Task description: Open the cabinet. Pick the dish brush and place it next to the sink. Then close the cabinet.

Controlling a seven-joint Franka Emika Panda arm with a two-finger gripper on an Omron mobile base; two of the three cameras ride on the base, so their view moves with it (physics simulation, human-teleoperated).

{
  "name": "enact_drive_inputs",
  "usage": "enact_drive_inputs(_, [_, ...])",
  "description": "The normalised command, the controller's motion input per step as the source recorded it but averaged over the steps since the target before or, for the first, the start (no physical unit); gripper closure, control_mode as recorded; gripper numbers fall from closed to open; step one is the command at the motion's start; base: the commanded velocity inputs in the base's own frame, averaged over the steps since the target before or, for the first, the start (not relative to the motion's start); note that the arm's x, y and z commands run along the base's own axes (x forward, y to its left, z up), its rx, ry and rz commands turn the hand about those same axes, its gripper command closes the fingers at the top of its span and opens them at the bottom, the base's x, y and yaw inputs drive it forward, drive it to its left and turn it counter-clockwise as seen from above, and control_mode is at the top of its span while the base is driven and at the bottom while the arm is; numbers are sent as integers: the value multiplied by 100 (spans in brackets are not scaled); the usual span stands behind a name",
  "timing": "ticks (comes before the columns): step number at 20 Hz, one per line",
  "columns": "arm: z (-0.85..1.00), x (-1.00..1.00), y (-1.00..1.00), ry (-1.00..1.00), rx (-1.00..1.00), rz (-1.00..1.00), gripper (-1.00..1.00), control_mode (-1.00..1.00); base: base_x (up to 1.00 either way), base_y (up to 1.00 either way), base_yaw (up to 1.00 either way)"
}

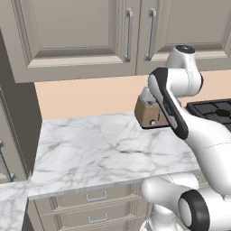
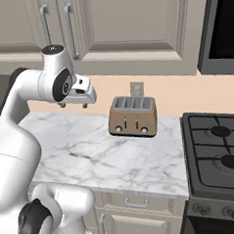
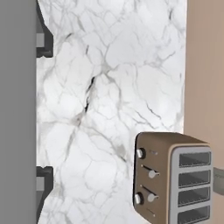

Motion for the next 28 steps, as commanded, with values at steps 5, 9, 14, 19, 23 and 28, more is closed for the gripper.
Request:
enact_drive_inputs(5, [15, -9, 0, -15, 2, 0, -100, -100, 0, 0, 0])
enact_drive_inputs(9, [19, -9, 0, -17, 4, 0, -100, -100, 0, 0, 0])
enact_drive_inputs(14, [18, -7, 0, -15, 3, 0, -100, -100, 0, 0, 0])
enact_drive_inputs(19, [17, -5, 0, -16, 4, 0, -100, -100, 0, 0, 0])
enact_drive_inputs(23, [9, -2, 0, -13, 1, -1, -100, -100, 0, 0, 0])
enact_drive_inputs(28, [0, -17, 0, -1, 2, -2, -100, -100, 0, 0, 0])
